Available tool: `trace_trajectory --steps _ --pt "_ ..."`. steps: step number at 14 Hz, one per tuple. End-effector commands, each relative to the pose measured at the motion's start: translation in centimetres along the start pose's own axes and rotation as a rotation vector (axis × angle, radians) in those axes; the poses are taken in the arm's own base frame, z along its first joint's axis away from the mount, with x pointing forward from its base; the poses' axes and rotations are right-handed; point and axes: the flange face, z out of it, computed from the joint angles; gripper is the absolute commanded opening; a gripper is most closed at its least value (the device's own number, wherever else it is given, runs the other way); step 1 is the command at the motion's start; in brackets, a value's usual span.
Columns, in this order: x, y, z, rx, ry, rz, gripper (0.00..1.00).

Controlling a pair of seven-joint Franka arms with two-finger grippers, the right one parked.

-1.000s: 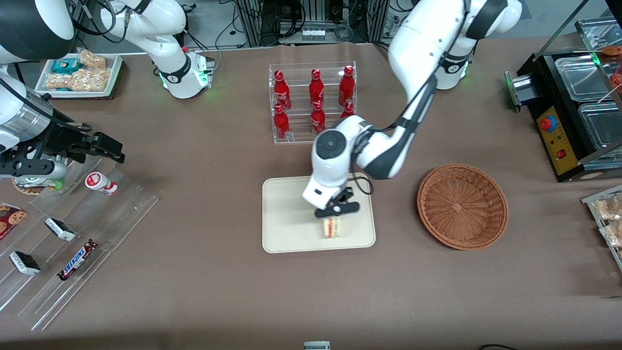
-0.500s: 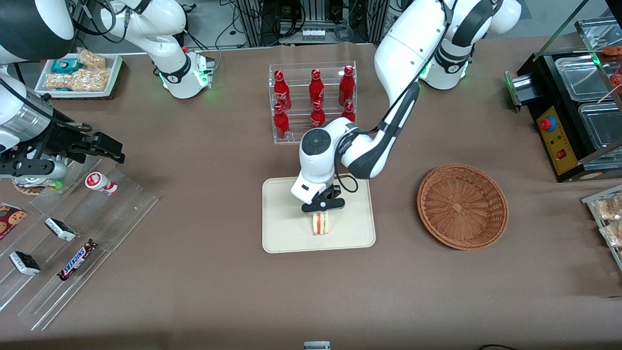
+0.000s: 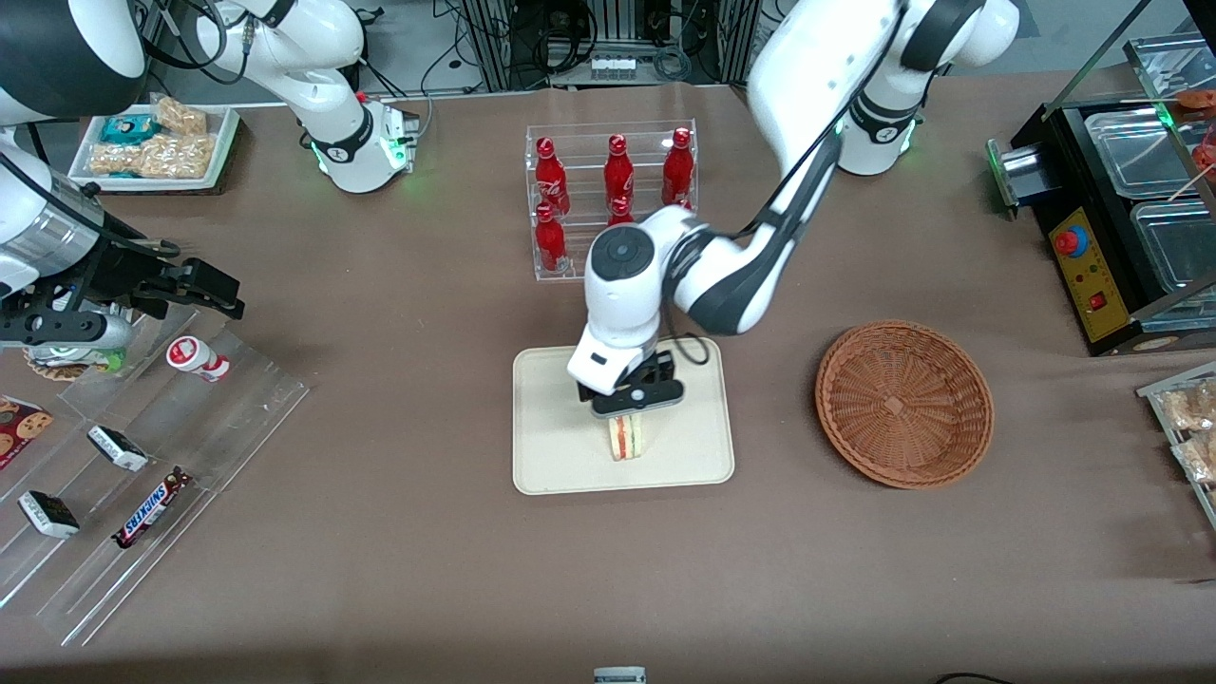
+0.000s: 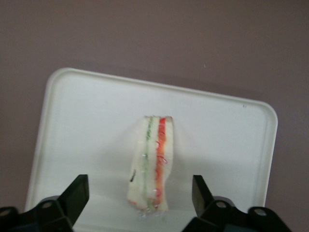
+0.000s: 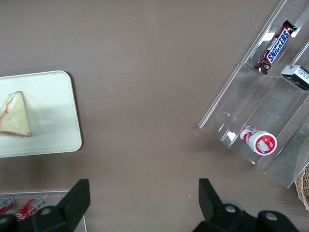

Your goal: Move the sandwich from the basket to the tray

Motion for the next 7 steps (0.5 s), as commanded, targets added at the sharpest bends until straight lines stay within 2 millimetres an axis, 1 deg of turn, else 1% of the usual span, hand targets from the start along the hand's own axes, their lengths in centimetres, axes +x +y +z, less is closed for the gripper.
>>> trace_trajectory --steps 1,2,3,4,5,7 --pt "2.1 -3.5 -7.4 0.025 0.012 0.028 1.0" --pt "2.9 -5.2 -8.9 0.062 -0.01 0.043 1.0" --pt "4.8 -7.5 -9.1 0.089 -0.035 0.016 1.0" --pt "6.0 -9.4 -9.6 0.106 -0.061 -0.01 1.0" --pt "6.9 -11.2 -9.6 0.126 -0.081 -0.034 1.0" --pt "9.3 -16.4 -9.9 0.148 -0.097 -0.106 1.0"
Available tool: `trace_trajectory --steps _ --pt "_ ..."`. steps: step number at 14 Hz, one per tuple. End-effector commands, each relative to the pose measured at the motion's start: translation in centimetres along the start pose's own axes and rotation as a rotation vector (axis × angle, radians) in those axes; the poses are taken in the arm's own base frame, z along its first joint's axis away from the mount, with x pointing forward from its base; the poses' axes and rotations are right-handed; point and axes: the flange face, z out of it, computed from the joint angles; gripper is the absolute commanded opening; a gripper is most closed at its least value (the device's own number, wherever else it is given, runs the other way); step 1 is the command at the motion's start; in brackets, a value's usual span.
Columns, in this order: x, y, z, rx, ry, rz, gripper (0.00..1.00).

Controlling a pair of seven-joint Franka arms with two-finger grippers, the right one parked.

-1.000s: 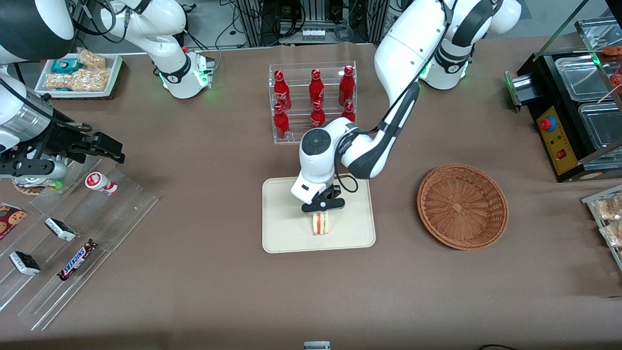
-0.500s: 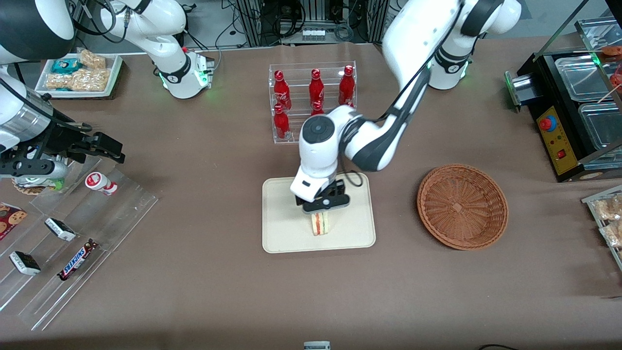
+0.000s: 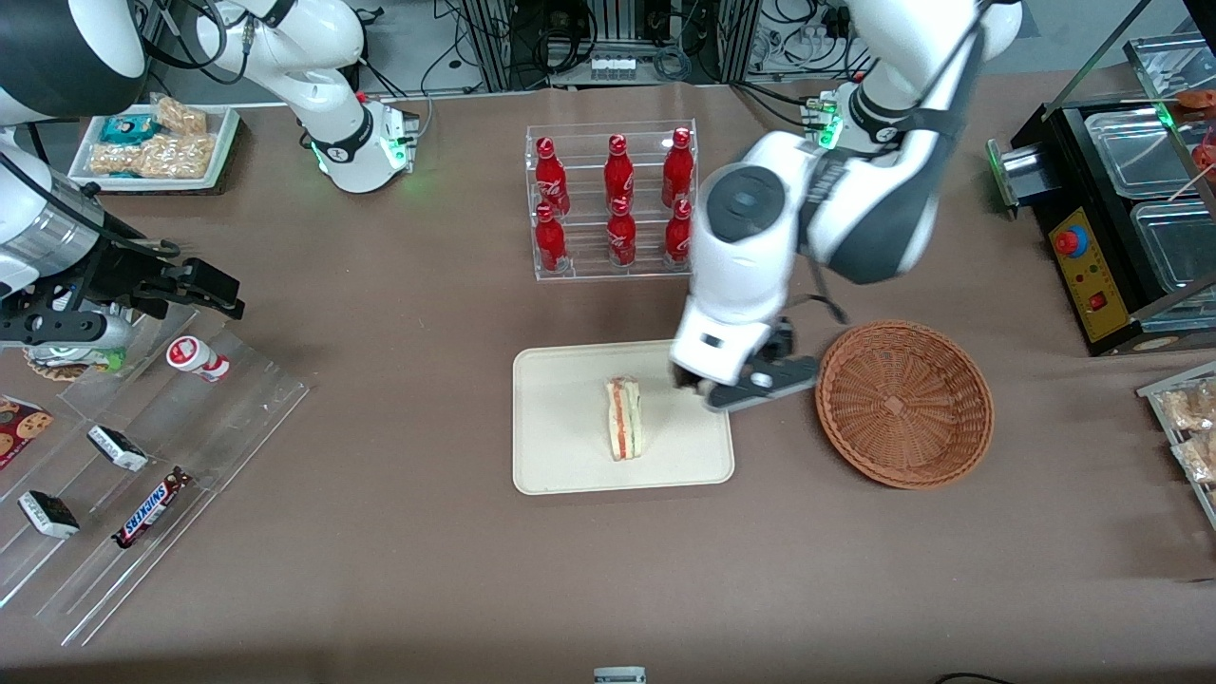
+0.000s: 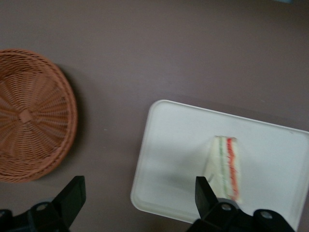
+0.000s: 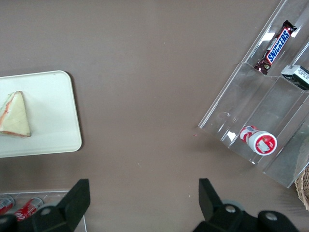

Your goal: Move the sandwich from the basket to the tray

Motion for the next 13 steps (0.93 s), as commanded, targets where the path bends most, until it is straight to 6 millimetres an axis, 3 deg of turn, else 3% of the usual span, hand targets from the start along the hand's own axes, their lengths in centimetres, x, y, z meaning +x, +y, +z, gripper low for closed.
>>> trace_trajectory --steps 1,3,6,8,10,13 --pt "2.3 -6.5 0.4 0.02 -0.044 -0.028 1.0" --pt "4.3 -11.8 0.5 0.034 -0.078 0.021 1.0" --pt "6.7 -19.7 -0.9 0.022 -0.139 0.072 1.0" --pt "7.6 -23.0 -1.4 0.028 -0.175 0.12 1.0" --pt "7.9 -26.2 -2.7 0.026 -0.197 0.168 1.0" --pt "6.6 -31.4 -6.5 -0.049 -0.189 0.277 1.0"
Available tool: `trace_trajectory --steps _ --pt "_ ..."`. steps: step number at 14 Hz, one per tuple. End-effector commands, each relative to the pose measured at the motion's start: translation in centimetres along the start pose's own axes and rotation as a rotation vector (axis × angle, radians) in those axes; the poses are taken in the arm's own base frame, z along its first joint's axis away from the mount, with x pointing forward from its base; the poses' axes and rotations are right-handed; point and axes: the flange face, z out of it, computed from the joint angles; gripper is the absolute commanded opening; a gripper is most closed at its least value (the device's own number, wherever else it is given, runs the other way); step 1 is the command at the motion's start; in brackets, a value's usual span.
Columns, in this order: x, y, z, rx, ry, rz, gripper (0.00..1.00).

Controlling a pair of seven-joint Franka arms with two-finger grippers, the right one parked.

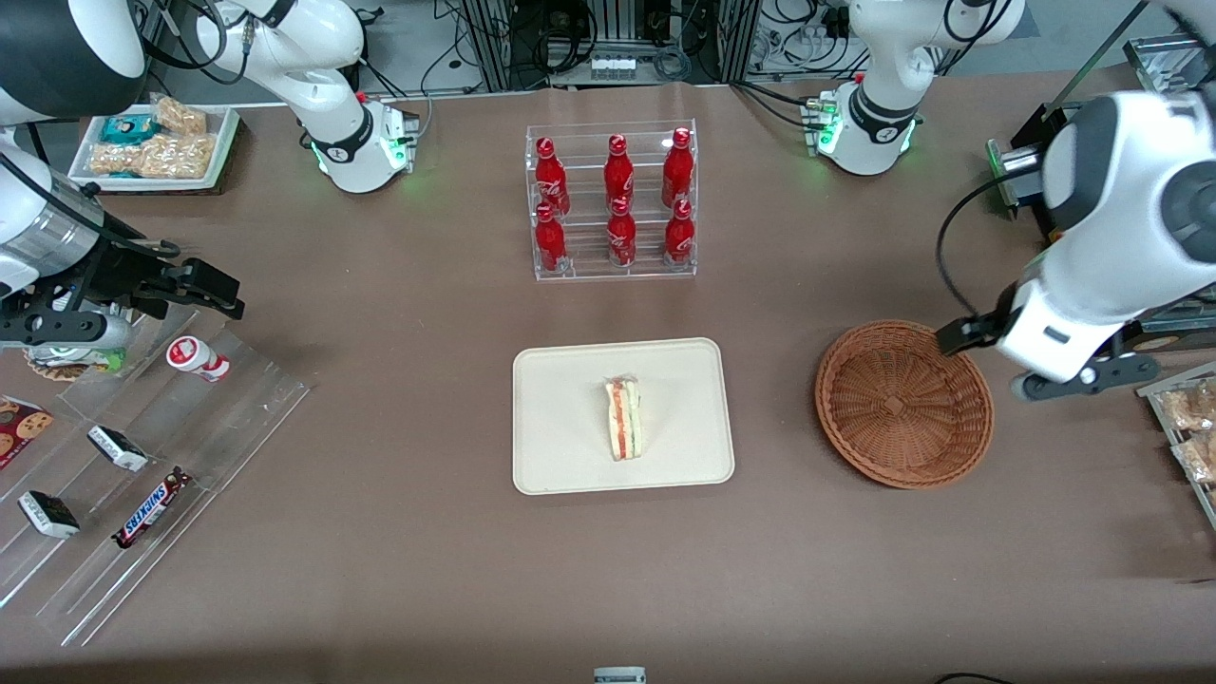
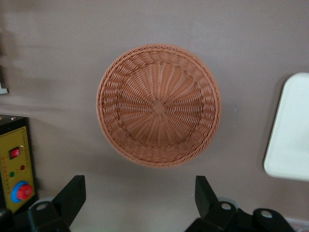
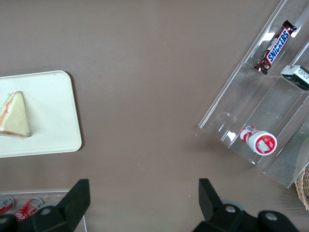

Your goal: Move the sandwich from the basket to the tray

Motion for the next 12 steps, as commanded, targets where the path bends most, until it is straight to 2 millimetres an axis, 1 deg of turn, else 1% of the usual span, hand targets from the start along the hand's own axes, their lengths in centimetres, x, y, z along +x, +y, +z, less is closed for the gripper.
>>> trace_trajectory --steps 1,2,4,5,6,7,12 --pt "-3.5 -3.6 -3.2 -0.068 0.025 0.112 1.0" --pt "-3.9 -4.7 -4.5 -0.072 0.048 0.149 1.0" --pt "-4.3 -5.3 -6.7 -0.058 0.098 0.275 1.0" --pt "-4.3 -5.7 -7.5 -0.053 0.118 0.295 1.0" --pt "-4.0 -6.6 -8.1 -0.056 0.134 0.28 1.0" --pt "-3.9 -6.9 -8.5 -0.059 0.147 0.273 1.0" --pt "-3.3 -7.2 -8.4 -0.065 0.168 0.254 1.0"
